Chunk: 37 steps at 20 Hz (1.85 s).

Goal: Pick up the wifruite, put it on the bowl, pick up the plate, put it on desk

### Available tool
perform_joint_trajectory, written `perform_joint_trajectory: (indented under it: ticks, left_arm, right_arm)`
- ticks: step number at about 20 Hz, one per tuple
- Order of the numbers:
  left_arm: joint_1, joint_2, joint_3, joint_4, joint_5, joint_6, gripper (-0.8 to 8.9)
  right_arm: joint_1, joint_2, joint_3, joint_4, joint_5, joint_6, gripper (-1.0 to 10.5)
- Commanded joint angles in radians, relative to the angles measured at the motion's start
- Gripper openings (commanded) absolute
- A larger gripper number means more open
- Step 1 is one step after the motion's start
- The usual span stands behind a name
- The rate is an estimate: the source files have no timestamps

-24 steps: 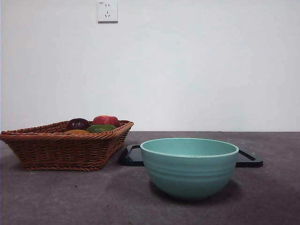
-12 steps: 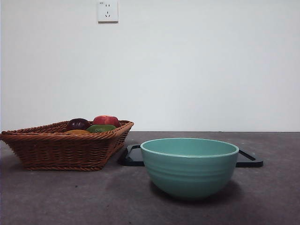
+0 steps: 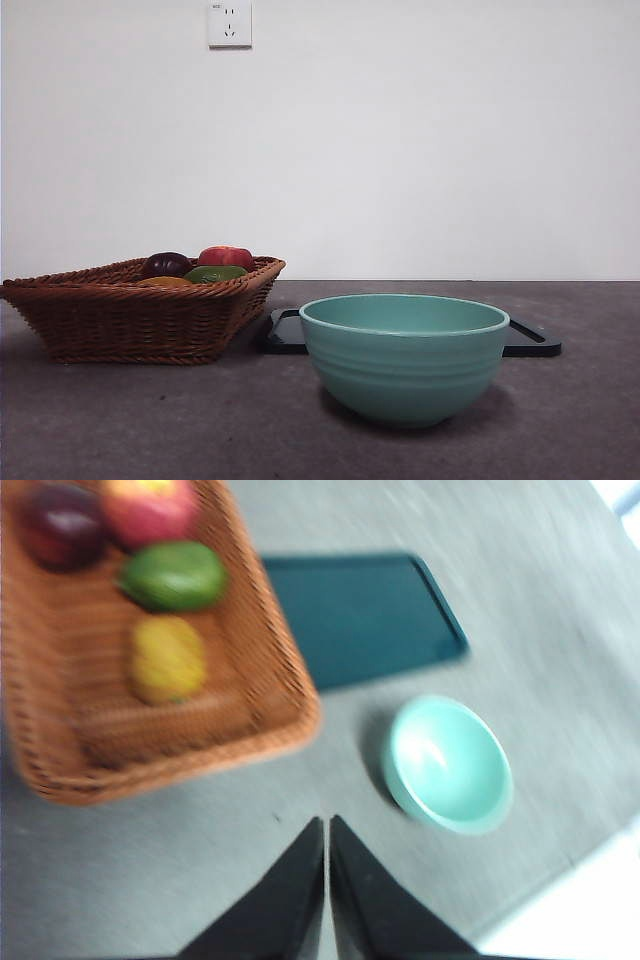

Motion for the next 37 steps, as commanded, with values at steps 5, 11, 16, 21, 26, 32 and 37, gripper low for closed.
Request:
perform_joint_trajectory:
  ticks: [5, 11, 16, 21, 26, 32, 37]
  left_arm:
    - [-0.101, 0.013, 0.050, -0.055, 0.002, 0.051, 0.08]
    - [-0.106, 0.013, 0.050, -0.050, 0.002, 0.048, 1.12]
    - [-0.106, 0.013, 0.050, -0.050, 0.002, 0.028, 4.49]
    - [-0.106, 0.032, 0.050, -0.040, -0.009, 0.018, 4.67]
    - [-0.109, 0.100, 0.054, 0.019, -0.061, 0.014, 4.66]
    - [-0.152, 0.341, 0.209, 0.061, -0.267, 0.023, 4.65]
    - [-0.175, 0.589, 0.343, 0.063, -0.353, 0.058, 4.64]
  right_arm:
    - [0.182, 0.056, 0.034, -0.080, -0.007, -0.070, 0.1]
    - [0.204, 0.056, 0.034, -0.077, -0.006, -0.069, 0.8]
    - [0.204, 0.056, 0.034, -0.077, 0.009, -0.061, 3.7]
    - [0.204, 0.056, 0.034, -0.076, 0.009, -0.061, 3.7]
    - [0.204, 0.056, 0.034, -0.076, 0.009, -0.053, 3.7]
    - [0.204, 0.056, 0.034, -0.076, 0.009, -0.050, 3.7]
    - [0.204, 0.055, 0.034, -0.076, 0.009, -0.050, 3.7]
